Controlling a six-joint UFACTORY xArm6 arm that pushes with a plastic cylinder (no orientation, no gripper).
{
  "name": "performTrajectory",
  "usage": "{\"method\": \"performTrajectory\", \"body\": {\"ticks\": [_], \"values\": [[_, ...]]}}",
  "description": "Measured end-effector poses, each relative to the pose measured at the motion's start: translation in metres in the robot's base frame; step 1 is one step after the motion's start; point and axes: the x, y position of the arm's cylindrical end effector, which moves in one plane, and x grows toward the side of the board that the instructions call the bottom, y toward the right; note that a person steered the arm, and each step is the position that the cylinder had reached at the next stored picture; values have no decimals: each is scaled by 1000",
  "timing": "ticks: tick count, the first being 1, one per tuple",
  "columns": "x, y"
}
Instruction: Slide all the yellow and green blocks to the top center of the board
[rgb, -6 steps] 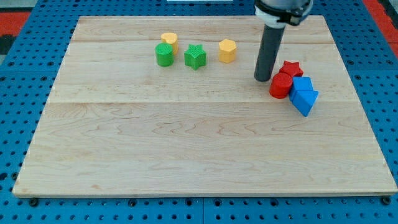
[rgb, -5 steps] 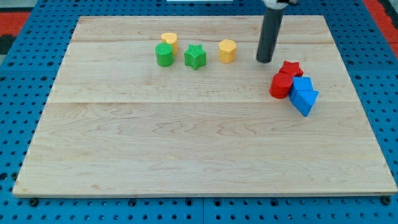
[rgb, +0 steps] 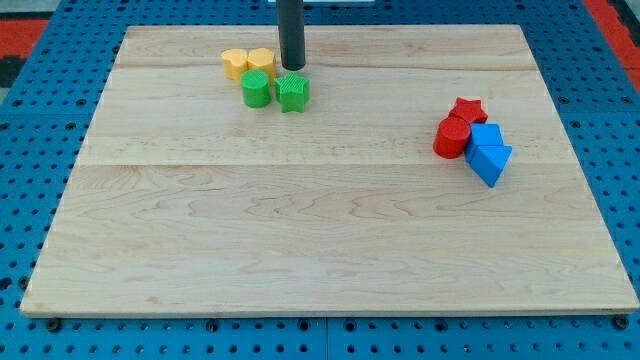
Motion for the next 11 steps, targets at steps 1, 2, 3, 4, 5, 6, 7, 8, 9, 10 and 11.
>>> {"method": "performTrajectory", "body": {"ticks": [1, 2, 3, 4, 5, 6, 7, 8, 9, 10, 11], "values": [[-25, -2], [-27, -4], [-20, 11], [5, 81], [39, 68], [46, 35], [46, 35], [47, 33], [64, 26], [99, 31], [83, -6]]}}
